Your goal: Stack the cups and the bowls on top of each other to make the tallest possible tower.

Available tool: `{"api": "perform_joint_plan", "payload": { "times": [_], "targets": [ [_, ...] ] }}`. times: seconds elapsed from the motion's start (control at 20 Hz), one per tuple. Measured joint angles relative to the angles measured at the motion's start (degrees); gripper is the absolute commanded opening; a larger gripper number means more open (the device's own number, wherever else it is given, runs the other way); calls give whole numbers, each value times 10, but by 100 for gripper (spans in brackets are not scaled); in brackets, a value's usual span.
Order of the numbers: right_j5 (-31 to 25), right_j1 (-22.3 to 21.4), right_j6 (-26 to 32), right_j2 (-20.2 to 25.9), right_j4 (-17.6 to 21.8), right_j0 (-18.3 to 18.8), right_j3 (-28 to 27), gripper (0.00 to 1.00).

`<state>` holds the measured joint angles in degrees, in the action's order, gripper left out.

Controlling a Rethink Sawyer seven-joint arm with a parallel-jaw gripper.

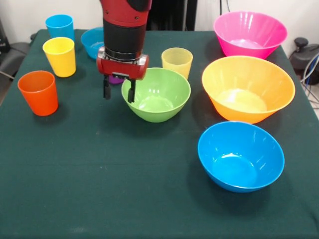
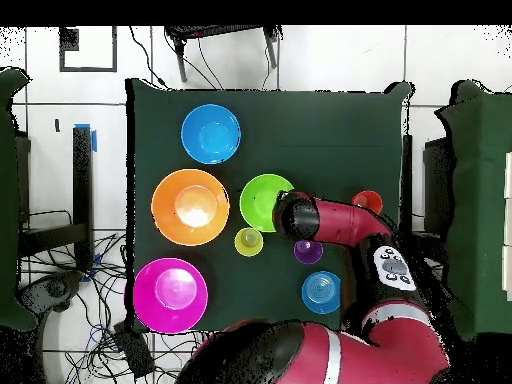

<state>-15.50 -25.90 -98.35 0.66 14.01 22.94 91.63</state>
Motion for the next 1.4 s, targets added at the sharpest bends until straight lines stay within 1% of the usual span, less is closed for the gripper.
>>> {"api": "perform_joint_plan", "payload": {
  "times": [0.2, 0.45, 0.6, 0.65, 1.2, 1.4],
  "targets": [
    [0, 0, 0, -1, 0, -14, 0, 100],
    [0, 0, 0, -6, 0, -42, -2, 100],
    [0, 1, 0, -8, 0, -49, -2, 100],
    [0, 0, 0, -10, 0, -55, -2, 0],
    [0, -4, 0, -10, 0, -55, -6, 0],
    [0, 2, 0, -8, 0, -53, -19, 0]
  ]
}}
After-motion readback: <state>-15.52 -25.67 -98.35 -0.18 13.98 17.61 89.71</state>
